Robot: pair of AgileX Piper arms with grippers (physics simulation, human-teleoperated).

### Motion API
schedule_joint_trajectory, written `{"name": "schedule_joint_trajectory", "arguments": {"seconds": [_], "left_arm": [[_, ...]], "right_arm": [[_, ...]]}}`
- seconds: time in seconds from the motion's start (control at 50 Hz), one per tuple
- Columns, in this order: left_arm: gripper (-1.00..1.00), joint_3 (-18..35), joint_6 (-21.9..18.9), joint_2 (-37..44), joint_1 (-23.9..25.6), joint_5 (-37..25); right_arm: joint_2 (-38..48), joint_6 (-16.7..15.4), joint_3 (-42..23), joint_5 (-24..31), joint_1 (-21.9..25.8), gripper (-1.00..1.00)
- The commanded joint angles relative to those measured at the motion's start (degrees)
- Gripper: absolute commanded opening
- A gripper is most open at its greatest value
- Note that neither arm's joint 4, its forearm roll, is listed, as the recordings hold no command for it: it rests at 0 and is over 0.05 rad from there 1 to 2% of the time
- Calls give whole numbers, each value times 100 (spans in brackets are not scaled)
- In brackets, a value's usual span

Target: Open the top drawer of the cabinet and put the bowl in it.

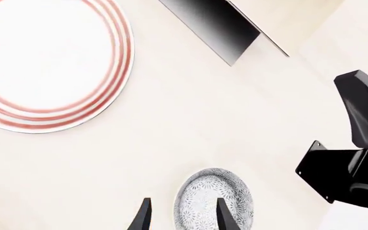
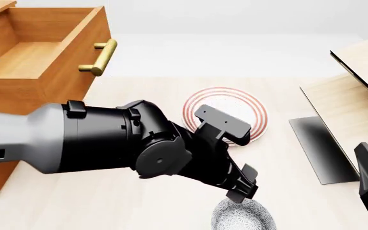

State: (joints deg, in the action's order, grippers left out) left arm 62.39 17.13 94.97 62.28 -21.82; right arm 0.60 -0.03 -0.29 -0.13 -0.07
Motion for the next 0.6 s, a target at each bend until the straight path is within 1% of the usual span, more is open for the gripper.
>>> {"name": "schedule_joint_trajectory", "arguments": {"seconds": [0.02, 0.6], "left_arm": [[100, -60, 76, 159, 47, 134], [100, -263, 356, 469, 169, 574]], "right_arm": [[-9, 3, 4, 2, 1, 100], [-9, 2, 4, 2, 0, 100]]}}
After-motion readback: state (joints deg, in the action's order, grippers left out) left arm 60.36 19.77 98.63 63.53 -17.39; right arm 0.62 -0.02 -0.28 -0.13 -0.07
